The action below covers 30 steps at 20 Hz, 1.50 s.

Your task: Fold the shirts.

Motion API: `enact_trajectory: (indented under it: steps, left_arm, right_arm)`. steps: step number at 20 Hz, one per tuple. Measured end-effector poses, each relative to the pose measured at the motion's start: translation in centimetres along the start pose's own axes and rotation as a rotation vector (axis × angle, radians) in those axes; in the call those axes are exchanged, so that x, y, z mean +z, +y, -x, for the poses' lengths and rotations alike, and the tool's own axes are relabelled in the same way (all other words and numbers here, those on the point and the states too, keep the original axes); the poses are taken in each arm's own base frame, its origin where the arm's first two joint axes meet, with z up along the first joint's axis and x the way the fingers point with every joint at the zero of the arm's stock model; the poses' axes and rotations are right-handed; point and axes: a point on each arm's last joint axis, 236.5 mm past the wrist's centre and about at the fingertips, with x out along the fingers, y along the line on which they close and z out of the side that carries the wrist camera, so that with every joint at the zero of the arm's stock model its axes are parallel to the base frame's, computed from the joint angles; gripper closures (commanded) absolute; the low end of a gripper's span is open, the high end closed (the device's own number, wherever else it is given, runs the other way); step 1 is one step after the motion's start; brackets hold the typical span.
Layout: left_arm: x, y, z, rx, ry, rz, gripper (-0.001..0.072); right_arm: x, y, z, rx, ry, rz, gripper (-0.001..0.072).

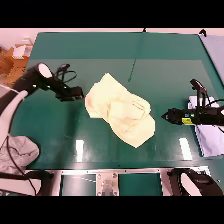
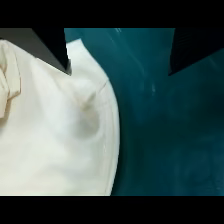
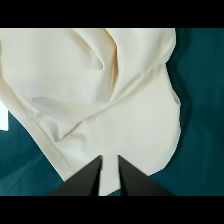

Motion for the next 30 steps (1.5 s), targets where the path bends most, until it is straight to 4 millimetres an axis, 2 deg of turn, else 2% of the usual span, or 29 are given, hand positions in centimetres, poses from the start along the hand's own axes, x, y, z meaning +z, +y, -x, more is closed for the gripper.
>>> enact_trajectory:
  steps: [2, 3, 5, 6, 7, 8, 13, 15, 18, 19, 20, 22, 24, 26, 27, 28, 30]
  left_arm:
    - [0.8, -0.3, -2.2, -0.064, -0.026, 0.024, -0.0002]
    - [1.2, -0.7, -2.9, -0.099, -0.040, 0.039, -0.0002]
    - [1.9, -1.4, -3.9, -0.154, -0.068, 0.059, 0.0000]
    - [2.1, -1.7, -4.5, -0.174, -0.074, 0.064, 0.0153]
    - [2.1, -1.9, -5.1, -0.187, -0.075, 0.070, 0.0433]
    - [1.8, -1.9, -5.8, -0.190, -0.065, 0.070, 0.0673]
    - [1.0, -2.8, -6.7, -0.219, -0.029, 0.055, 0.0684]
    - [0.6, -3.2, -6.7, -0.230, -0.007, 0.048, 0.0684]
    - [0.0, -3.5, -6.7, -0.240, 0.019, 0.036, 0.0685]
    - [-0.2, -3.6, -6.6, -0.243, 0.028, 0.034, 0.0684]
    - [-0.4, -3.6, -6.6, -0.246, 0.036, 0.032, 0.0685]
    - [-0.6, -3.8, -6.5, -0.251, 0.048, 0.027, 0.0686]
    - [-0.5, -3.7, -5.7, -0.241, 0.055, -0.005, 0.0686]
    - [1.4, -4.2, -2.7, -0.235, 0.002, -0.048, 0.0686]
    - [2.5, -4.4, -0.6, -0.221, -0.030, -0.075, 0.0686]
    - [3.9, -4.5, 2.5, -0.200, -0.082, -0.104, 0.0686]
    - [7.5, -5.7, 10.7, -0.158, -0.260, -0.171, 0.0686]
  right_arm:
    - [0.8, 0.5, -0.2, 0.021, -0.030, -0.006, 0.0310]
    - [1.1, 1.0, -0.5, 0.041, -0.036, 0.000, 0.0310]
    - [1.2, 2.7, -2.1, 0.092, -0.014, 0.030, 0.0300]
    - [1.0, 3.6, -3.3, 0.113, 0.010, 0.046, 0.0300]
    - [0.9, 4.8, -4.7, 0.140, 0.033, 0.059, 0.0301]
    - [0.8, 6.2, -6.3, 0.167, 0.058, 0.076, 0.0301]
    - [1.7, 14.4, -14.3, 0.248, 0.141, 0.208, 0.0293]
    - [2.2, 17.6, -17.5, 0.273, 0.176, 0.255, 0.0326]
    - [2.6, 20.5, -21.0, 0.292, 0.216, 0.273, 0.0374]
    - [2.6, 20.9, -21.8, 0.291, 0.234, 0.267, 0.0555]
    - [2.6, 21.0, -22.4, 0.286, 0.244, 0.263, 0.0694]
    - [2.6, 20.9, -23.1, 0.274, 0.263, 0.261, 0.0698]
    - [3.8, 20.5, -22.6, 0.257, 0.248, 0.272, 0.0699]
    - [7.3, 19.7, -20.0, 0.227, 0.179, 0.301, 0.0699]
    - [9.9, 19.4, -17.3, 0.212, 0.122, 0.318, 0.0698]
    - [12.6, 18.9, -14.1, 0.192, 0.051, 0.337, 0.0698]
    - [18.7, 17.8, -5.2, 0.141, -0.148, 0.368, 0.0698]
